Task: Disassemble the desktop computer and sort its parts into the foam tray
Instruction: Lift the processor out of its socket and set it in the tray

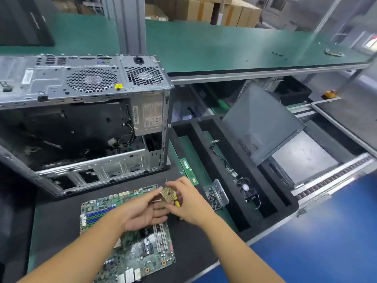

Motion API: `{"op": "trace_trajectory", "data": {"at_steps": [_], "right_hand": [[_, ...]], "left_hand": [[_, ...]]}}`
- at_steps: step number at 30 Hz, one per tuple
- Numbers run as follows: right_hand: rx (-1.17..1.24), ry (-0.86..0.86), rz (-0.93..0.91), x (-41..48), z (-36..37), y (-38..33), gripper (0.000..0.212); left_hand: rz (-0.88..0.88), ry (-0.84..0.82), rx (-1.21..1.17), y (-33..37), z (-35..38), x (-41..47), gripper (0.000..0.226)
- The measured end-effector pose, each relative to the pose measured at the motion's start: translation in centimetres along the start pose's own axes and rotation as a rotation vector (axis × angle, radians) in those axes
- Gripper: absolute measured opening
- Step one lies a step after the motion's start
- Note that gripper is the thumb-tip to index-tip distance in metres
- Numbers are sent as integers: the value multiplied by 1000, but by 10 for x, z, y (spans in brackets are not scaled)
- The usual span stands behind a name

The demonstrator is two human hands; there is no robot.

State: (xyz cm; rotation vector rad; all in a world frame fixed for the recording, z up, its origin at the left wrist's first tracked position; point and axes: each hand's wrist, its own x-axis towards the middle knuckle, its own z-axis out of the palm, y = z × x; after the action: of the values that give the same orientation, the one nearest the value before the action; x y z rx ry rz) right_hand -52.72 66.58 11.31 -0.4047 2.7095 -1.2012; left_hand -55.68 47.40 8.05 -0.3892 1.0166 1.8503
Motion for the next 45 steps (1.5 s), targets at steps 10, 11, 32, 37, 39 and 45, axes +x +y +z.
{"op": "trace_trajectory", "data": {"at_steps": [10, 11, 32, 37, 39, 45], "right_hand": [[184, 197, 152, 31, -13, 22, 42], [168, 211, 172, 38, -14, 25, 43], [-365, 360, 519, 205, 10, 106, 20], [-353, 348, 485, 202, 6, 99, 33], [-367, 382, 461, 194, 5, 89, 37], [-212, 471, 373, 148, 16, 45, 6]], "left_hand": [[3, 46, 57, 31, 18, 41, 47], [14, 57, 65, 35, 19, 46, 51], [236, 390, 516, 61, -15, 41, 35], [237, 399, 594, 61, -19, 31, 35], [244, 412, 633, 64, -24, 24, 33], [268, 589, 862, 67, -59, -16, 26]]}}
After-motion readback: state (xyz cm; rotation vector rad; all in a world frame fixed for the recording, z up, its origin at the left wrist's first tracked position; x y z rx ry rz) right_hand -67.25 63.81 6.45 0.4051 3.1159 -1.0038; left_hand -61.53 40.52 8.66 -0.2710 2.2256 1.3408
